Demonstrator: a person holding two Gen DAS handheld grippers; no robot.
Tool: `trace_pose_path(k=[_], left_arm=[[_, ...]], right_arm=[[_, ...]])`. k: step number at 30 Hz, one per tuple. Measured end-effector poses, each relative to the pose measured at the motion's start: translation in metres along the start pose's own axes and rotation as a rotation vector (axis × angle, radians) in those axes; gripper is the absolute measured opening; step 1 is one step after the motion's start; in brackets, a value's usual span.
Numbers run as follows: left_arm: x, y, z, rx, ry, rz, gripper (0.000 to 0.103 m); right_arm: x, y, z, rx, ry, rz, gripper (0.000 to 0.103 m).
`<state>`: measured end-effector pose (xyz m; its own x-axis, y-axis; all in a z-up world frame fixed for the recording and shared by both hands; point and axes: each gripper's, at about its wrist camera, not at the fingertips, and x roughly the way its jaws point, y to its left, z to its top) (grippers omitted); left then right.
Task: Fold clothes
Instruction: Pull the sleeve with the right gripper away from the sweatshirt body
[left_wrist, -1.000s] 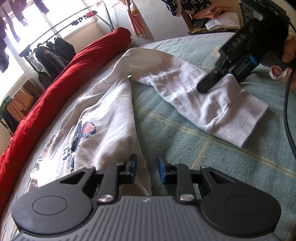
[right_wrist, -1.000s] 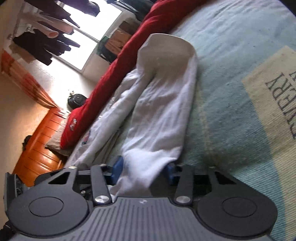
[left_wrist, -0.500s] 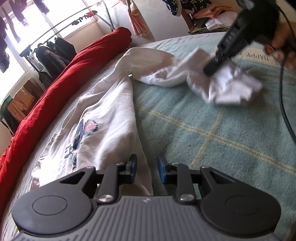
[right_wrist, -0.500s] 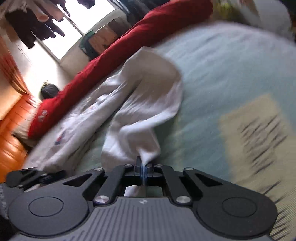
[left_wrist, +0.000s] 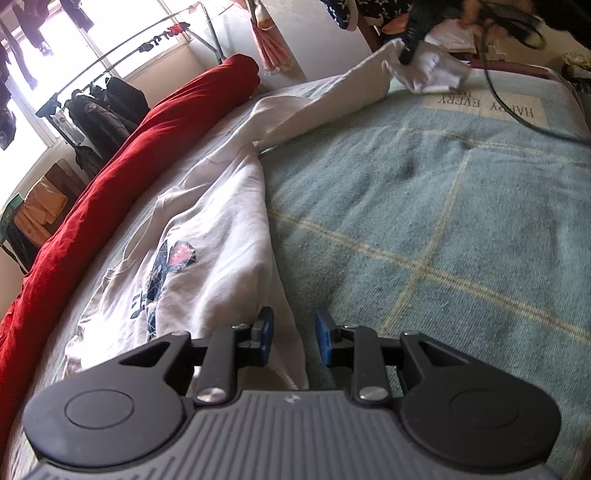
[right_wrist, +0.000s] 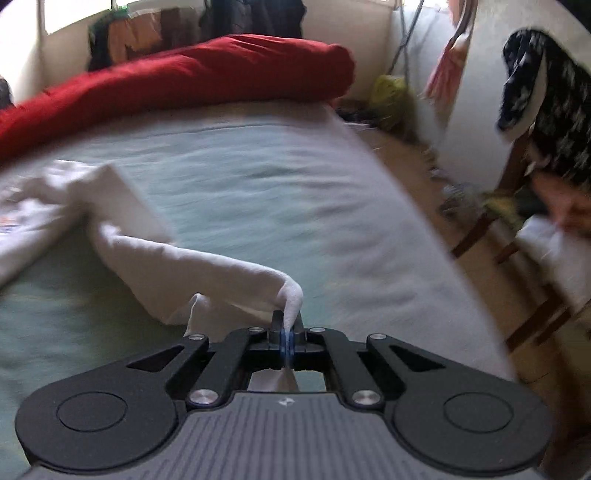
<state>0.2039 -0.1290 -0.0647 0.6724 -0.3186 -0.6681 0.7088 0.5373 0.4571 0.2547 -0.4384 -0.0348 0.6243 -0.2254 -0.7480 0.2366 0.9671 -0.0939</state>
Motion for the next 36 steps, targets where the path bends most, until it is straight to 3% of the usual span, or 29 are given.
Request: trace_pose_path(k=[8, 12, 19, 24, 26, 29, 36], left_arm=[[-0.003, 0.002, 0.006, -0.007, -0.004, 0.000, 0.028], [-0.011, 0.004, 0.018, -0.016, -0.042, -0.011, 0.028], [-0.009, 0.007, 0.032, -0.022, -0.076, -0.018, 0.028], [-0.002, 0.005, 0.033, -0.023, -0.069, -0.023, 0.028], [-0.004, 0.004, 0.032, -0.019, -0.071, -0.024, 0.029], [-0.009, 0.002, 0.032, -0.019, -0.081, -0.024, 0.034], [-0.027, -0.002, 0.027, -0.020, -0.088, -0.010, 0.038]], right_arm=[[0.044, -0.019, 0.050, -0.147, 0.017, -0.212, 0.004], [0.057, -0.028, 0.072, -0.196, -0.002, -0.296, 0.004], [0.077, -0.056, 0.100, -0.113, -0.033, -0.365, 0.004], [0.098, -0.058, 0.082, -0.112, 0.035, -0.353, 0.025], [0.102, -0.058, 0.072, -0.142, 0.056, -0.359, 0.044], [0.097, -0.062, 0.064, -0.157, 0.077, -0.372, 0.047], [0.050, -0.086, 0.070, -0.066, -0.004, -0.415, 0.056]])
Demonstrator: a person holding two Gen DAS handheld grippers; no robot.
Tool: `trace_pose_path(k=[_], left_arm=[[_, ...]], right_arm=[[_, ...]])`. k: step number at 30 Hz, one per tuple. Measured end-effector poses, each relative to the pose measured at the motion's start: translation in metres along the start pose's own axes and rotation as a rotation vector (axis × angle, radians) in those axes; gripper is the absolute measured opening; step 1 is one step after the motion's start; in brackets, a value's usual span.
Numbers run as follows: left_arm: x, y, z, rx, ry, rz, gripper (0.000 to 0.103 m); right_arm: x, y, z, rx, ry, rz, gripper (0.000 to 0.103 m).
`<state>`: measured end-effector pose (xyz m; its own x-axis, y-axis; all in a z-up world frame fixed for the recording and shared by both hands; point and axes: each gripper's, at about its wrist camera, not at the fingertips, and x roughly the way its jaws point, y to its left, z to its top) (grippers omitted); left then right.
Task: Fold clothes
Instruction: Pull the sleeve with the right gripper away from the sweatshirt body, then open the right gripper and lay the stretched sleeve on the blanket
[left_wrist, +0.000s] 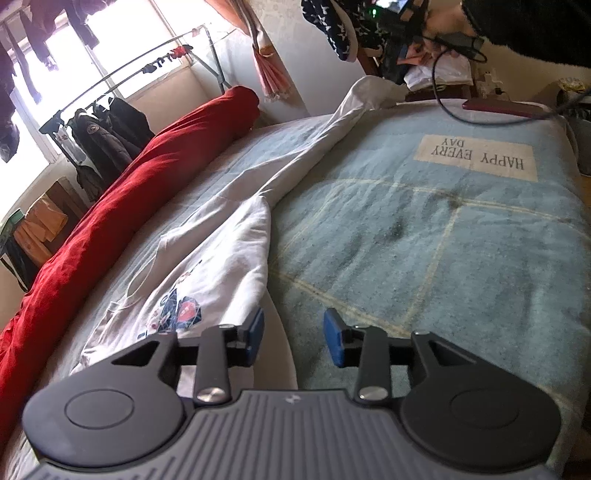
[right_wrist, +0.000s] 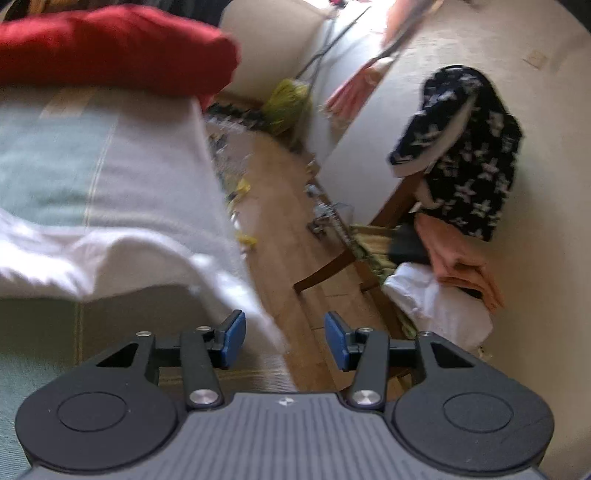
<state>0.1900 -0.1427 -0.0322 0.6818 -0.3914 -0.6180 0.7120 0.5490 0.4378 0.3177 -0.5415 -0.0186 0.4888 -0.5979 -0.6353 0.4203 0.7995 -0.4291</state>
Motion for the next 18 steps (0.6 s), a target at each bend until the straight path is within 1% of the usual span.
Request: trace_pose_path(k=[1, 3, 4, 9, 10, 12, 13, 16, 18], left_arm=[[-0.002, -0.001, -0.001, -0.001, 0.001, 0.001, 0.038], [-0.005, -0.002, -0.002, -0.003, 0.002, 0.003, 0.038], [-0.007, -0.003, -0.002, -0.003, 0.001, 0.003, 0.038], [-0.005, -0.003, -0.002, -0.001, 0.002, -0.006, 0.040], [-0.003, -0.003, -0.001, 0.000, 0.004, -0.011, 0.040], [0.002, -0.004, 0.001, 0.004, 0.002, -0.017, 0.040], [0.004, -0.005, 0.002, 0.006, -0.004, -0.013, 0.040], [0.012, -0.003, 0.007, -0.005, -0.015, -0.021, 0.040], [0.018, -0.002, 0.009, -0.011, -0.019, -0.026, 0.040]], right_arm=[[-0.005, -0.005, 0.001, 0.020, -0.009, 0.007, 0.057], [-0.012, -0.013, 0.001, 0.058, -0.015, 0.047, 0.058], [-0.013, -0.013, 0.000, 0.083, -0.007, 0.101, 0.058], [-0.014, -0.008, -0.010, 0.221, 0.052, 0.426, 0.058], [-0.011, -0.003, -0.010, 0.229, 0.060, 0.449, 0.058], [0.001, 0.009, -0.008, 0.228, 0.073, 0.459, 0.058], [0.010, 0.013, -0.005, 0.229, 0.078, 0.454, 0.058], [0.035, 0.027, 0.010, 0.249, 0.047, 0.421, 0.058], [0.054, 0.033, 0.022, 0.286, 0.035, 0.424, 0.058]])
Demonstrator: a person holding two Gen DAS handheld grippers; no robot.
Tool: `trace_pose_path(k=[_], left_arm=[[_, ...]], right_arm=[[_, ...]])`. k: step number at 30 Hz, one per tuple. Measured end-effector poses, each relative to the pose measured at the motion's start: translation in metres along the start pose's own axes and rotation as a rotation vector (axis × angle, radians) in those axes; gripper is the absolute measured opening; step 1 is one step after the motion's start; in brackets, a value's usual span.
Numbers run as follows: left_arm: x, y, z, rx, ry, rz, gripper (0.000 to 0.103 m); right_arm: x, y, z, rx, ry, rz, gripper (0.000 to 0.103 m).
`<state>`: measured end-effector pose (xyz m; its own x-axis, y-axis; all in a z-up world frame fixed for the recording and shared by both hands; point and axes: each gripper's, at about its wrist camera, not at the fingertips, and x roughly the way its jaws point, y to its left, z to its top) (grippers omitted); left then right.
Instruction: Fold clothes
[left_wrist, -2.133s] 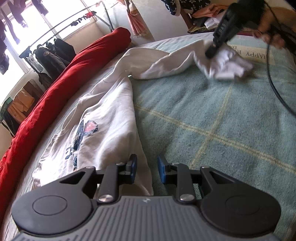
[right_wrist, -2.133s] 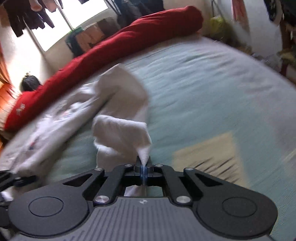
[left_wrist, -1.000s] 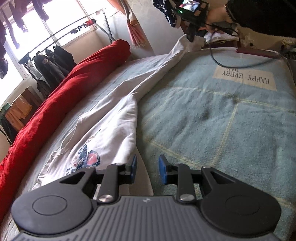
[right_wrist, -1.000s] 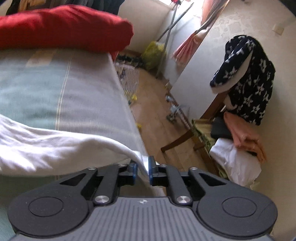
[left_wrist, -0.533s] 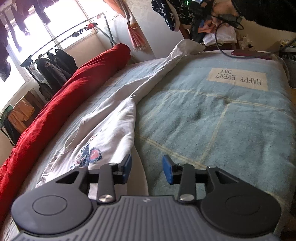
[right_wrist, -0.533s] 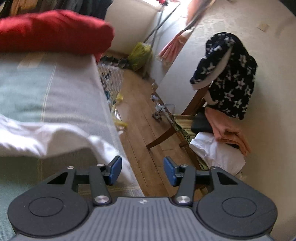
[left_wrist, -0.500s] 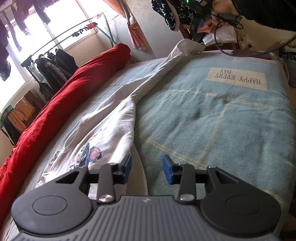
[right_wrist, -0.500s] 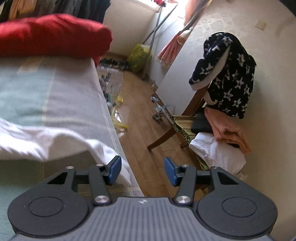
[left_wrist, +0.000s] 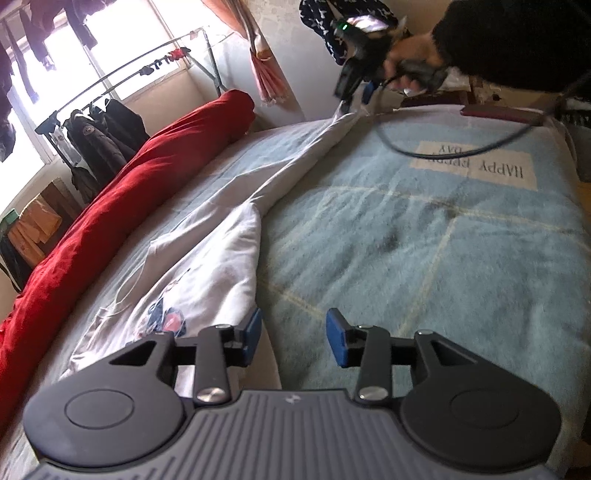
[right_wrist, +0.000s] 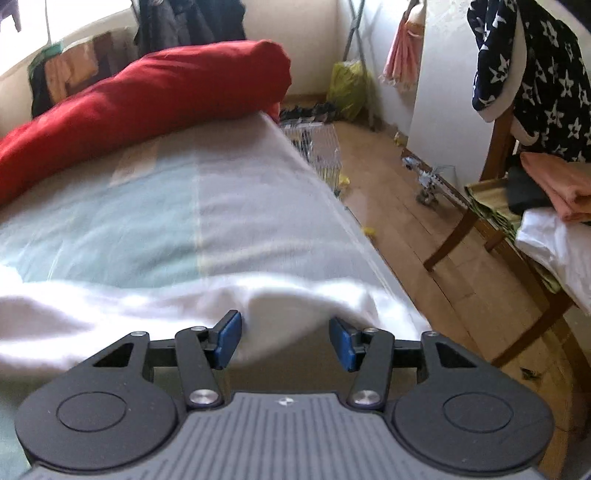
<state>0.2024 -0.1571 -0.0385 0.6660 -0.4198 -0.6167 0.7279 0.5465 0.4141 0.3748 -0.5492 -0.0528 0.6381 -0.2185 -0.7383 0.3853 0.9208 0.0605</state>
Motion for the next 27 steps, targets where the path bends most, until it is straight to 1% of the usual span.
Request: trace_pose_path(k=[4, 6, 8, 9, 11, 14, 16, 19, 21, 22, 23, 24, 26, 27], left_arm=[[0.013, -0.001, 0.005, 0.008, -0.001, -0.010, 0.041], [0.017, -0.001, 0.007, 0.005, -0.004, -0.019, 0.041], [0.021, -0.002, 0.009, 0.003, -0.007, -0.028, 0.041], [0.022, -0.003, 0.009, 0.003, -0.012, -0.030, 0.041], [0.022, -0.005, 0.010, 0.003, -0.023, -0.030, 0.041], [0.019, -0.007, 0.012, -0.001, -0.040, -0.036, 0.043], [0.018, -0.009, 0.012, 0.000, -0.047, -0.040, 0.045], [0.020, -0.013, 0.013, 0.001, -0.044, -0.055, 0.045], [0.021, -0.015, 0.014, 0.003, -0.039, -0.060, 0.045], [0.022, -0.017, 0.014, 0.007, -0.037, -0.060, 0.045], [0.023, -0.018, 0.014, 0.010, -0.034, -0.060, 0.045], [0.023, -0.018, 0.014, 0.011, -0.030, -0.060, 0.045], [0.027, -0.017, 0.014, 0.011, -0.018, -0.058, 0.045], [0.029, -0.017, 0.013, 0.009, -0.009, -0.056, 0.045]], right_arm=[[0.035, 0.002, 0.017, 0.036, -0.029, 0.019, 0.058], [0.049, 0.000, 0.021, 0.053, -0.022, 0.065, 0.058], [0.052, -0.003, 0.021, 0.070, -0.046, 0.105, 0.060], [0.048, -0.006, 0.021, 0.087, -0.062, 0.140, 0.060], [0.031, -0.014, 0.018, 0.120, -0.099, 0.174, 0.065], [0.000, -0.032, 0.008, 0.183, -0.136, 0.235, 0.066], [-0.013, -0.049, -0.001, 0.258, -0.118, 0.249, 0.066], [-0.010, -0.076, -0.014, 0.397, -0.068, 0.302, 0.065], [0.000, -0.091, -0.024, 0.491, -0.051, 0.324, 0.064], [0.008, -0.096, -0.027, 0.534, -0.046, 0.326, 0.061], [0.017, -0.101, -0.030, 0.575, -0.039, 0.326, 0.056], [0.028, -0.104, -0.033, 0.618, -0.026, 0.319, 0.053], [0.042, -0.108, -0.038, 0.678, -0.046, 0.316, 0.041], [0.048, -0.110, -0.041, 0.706, -0.060, 0.315, 0.038]])
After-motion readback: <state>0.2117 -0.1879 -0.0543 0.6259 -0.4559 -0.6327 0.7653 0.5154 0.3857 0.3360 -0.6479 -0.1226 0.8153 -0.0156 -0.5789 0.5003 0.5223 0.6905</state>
